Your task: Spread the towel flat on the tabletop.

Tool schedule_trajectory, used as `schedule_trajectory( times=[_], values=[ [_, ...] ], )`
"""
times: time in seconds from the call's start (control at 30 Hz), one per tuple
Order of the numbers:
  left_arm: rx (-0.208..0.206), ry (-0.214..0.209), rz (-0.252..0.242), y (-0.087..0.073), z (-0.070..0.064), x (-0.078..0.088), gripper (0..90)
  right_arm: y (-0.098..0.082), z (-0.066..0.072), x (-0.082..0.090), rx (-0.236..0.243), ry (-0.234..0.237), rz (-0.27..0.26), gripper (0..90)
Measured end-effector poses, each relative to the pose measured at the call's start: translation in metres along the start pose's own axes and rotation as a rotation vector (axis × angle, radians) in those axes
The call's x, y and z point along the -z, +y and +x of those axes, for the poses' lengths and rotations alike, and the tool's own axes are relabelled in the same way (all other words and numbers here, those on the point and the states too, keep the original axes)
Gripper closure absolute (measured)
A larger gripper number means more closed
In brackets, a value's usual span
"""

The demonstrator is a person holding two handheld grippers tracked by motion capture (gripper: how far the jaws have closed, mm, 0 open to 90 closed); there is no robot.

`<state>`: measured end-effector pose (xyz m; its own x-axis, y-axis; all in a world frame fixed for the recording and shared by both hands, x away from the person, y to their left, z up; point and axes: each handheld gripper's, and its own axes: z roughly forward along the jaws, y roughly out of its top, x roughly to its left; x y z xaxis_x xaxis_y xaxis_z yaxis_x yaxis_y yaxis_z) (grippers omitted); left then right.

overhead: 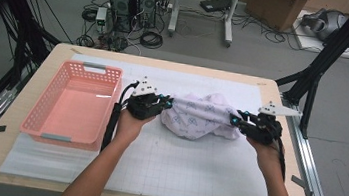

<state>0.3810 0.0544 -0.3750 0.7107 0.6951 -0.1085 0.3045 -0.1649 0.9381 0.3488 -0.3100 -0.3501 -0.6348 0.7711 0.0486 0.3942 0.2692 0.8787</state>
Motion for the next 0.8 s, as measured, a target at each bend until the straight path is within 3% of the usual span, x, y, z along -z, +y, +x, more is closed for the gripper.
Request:
schedule_trajectory(
  times=[0.1, 0.23, 0.33, 0.47, 0.53, 0.6, 0.67, 0.73, 0.8],
  values=[
    [0.025, 0.047, 0.026, -0.008, 0.007, -0.014, 79.1, -0.001, -0.010, -0.023, -0.026, -0.048, 0.025, 67.3],
    [0.083, 0.054, 0.050, -0.015, 0.014, -0.020, 50.2, -0.002, -0.020, -0.048, -0.054, -0.109, 0.049, 67.2],
    [0.054, 0.026, 0.068, -0.016, 0.011, -0.019, 41.5, -0.006, -0.029, -0.061, -0.077, -0.144, 0.062, 66.2],
    [0.032, -0.005, 0.045, -0.024, 0.001, -0.010, 41.7, -0.014, -0.036, -0.077, -0.148, -0.202, 0.097, 60.6],
    [0.013, -0.035, 0.063, -0.032, -0.003, -0.007, 43.4, -0.015, -0.036, -0.079, -0.166, -0.209, 0.093, 51.5],
    [-0.006, -0.069, 0.112, -0.039, -0.006, -0.008, 46.3, -0.014, -0.034, -0.076, -0.169, -0.204, 0.079, 45.9],
    [-0.007, -0.100, 0.165, -0.045, -0.009, -0.013, 45.0, -0.011, -0.031, -0.067, -0.164, -0.200, 0.049, 44.9],
    [-0.030, -0.100, 0.191, -0.050, -0.013, -0.017, 42.0, -0.008, -0.027, -0.056, -0.145, -0.202, 0.026, 44.8],
    [-0.016, -0.099, 0.214, -0.056, -0.015, -0.022, 37.5, -0.008, -0.023, -0.043, -0.129, -0.201, -0.006, 45.1]
  ],
)
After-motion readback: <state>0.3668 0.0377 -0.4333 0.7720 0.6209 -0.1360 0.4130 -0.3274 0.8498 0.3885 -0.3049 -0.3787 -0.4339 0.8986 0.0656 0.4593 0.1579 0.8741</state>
